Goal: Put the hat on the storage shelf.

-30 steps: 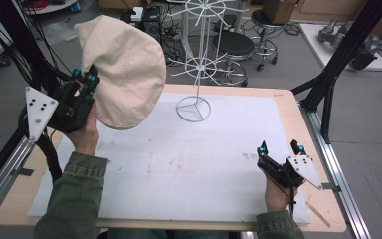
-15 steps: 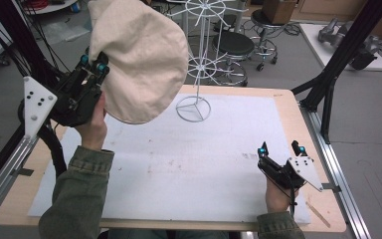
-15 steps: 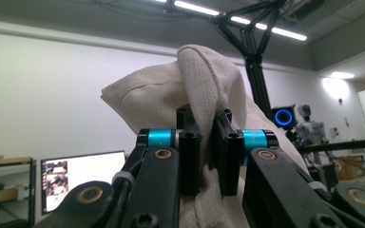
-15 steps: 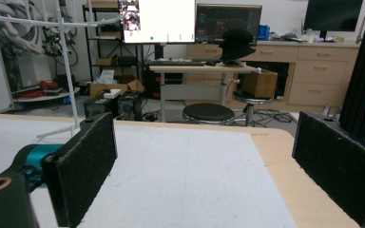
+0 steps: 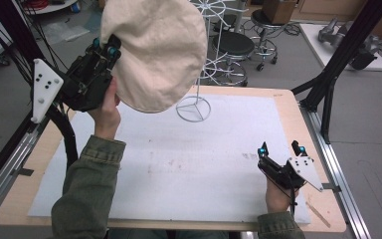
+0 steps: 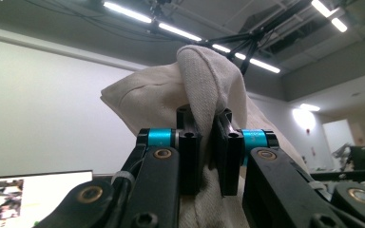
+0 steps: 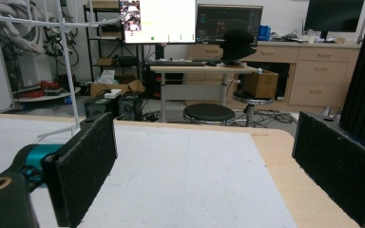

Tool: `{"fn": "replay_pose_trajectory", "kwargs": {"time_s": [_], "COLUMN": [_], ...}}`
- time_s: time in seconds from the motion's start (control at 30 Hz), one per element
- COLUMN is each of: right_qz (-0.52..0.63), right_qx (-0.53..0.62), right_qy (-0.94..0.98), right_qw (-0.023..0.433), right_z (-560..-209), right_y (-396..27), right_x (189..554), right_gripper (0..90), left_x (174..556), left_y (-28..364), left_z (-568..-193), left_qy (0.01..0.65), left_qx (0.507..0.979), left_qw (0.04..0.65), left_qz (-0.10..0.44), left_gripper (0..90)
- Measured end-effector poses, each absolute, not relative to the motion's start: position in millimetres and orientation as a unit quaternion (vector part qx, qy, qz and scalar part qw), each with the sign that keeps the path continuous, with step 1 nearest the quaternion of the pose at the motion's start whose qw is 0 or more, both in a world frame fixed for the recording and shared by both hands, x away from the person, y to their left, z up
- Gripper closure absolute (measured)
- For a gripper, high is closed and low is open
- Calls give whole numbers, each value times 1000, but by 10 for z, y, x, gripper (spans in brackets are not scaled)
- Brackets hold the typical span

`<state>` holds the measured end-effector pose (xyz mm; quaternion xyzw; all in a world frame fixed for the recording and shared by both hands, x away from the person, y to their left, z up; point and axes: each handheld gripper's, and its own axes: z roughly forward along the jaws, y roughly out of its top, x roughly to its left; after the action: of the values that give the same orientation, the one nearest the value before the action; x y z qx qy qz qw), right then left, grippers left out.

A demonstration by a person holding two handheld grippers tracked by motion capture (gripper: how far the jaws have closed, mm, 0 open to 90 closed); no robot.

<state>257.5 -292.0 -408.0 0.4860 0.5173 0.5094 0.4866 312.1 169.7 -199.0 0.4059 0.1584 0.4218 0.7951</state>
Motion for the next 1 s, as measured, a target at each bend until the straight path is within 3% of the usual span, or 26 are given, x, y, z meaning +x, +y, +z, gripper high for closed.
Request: {"fn": "replay_pose_trajectory", "kwargs": {"time_s": [0.6, 1.0], "right_qz": [515, 519], "right_qx": [491, 489], "right_qy": [514, 511], "right_qw": [479, 480], "right_z": [-4077, -4071], "right_y": [-2946, -2959], "right_x": [2567, 2556], "right_gripper": [68, 68], "left_x": [3520, 3835], "left_y": [1435, 1273], "left_z": [-1724, -1639], "left_qy": [145, 154], "left_qx": [397, 408], "left_qw": [819, 810], "left_qz": [388, 392], "left_gripper": [823, 824]}}
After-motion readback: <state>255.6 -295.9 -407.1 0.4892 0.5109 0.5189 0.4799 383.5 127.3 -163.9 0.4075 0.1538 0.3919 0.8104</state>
